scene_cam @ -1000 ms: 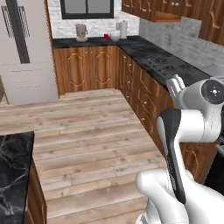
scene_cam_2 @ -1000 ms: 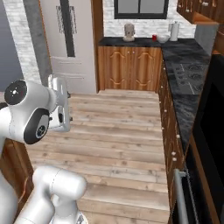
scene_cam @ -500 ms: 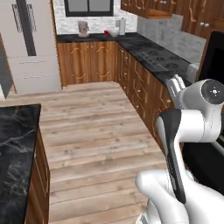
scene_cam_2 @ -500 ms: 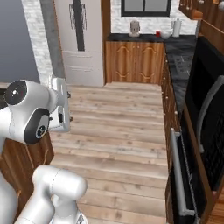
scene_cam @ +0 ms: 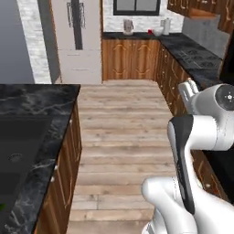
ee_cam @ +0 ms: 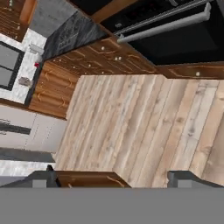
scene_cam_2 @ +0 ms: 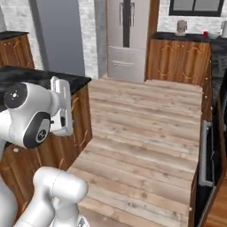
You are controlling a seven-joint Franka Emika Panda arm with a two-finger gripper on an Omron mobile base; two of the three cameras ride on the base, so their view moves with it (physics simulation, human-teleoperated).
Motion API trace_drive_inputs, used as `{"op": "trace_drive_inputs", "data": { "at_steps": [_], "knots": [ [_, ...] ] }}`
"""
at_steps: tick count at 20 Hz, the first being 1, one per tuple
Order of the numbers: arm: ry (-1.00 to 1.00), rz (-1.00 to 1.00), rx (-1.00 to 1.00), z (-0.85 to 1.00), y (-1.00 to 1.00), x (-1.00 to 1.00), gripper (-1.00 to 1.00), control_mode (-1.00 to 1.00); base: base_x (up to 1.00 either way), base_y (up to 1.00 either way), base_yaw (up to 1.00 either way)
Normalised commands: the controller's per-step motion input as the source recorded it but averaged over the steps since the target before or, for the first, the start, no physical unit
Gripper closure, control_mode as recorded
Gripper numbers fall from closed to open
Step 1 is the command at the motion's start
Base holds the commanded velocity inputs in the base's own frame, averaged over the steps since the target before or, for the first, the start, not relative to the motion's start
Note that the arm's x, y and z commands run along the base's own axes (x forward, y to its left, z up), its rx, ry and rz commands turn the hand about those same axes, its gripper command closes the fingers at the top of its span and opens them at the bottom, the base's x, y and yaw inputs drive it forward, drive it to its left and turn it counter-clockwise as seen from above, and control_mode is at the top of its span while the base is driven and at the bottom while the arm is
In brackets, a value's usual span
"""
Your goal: Clear the mugs and bowl far away from the sink.
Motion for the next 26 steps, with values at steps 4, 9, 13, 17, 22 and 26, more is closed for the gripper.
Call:
{"op": "trace_drive_inputs", "data": {
  "at_steps": [4,9,13,17,22,26],
  "knots": [
    [0.0,0.0,0.0,0.0,0.0,0.0,-1.0,1.0,0.0,0.0,1.0],
    [0.0,0.0,0.0,0.0,0.0,0.0,-1.0,1.0,0.0,0.0,1.0],
    [0.0,0.0,0.0,0.0,0.0,0.0,-1.0,1.0,0.0,0.0,1.0],
    [0.0,0.0,0.0,0.0,0.0,0.0,-1.0,1.0,0.0,-0.01,0.97],
    [0.0,0.0,0.0,0.0,0.0,0.0,-1.0,1.0,0.13,-0.16,0.58],
    [0.0,0.0,0.0,0.0,0.0,0.0,-1.0,1.0,0.0,-0.02,0.26]
  ]
}}
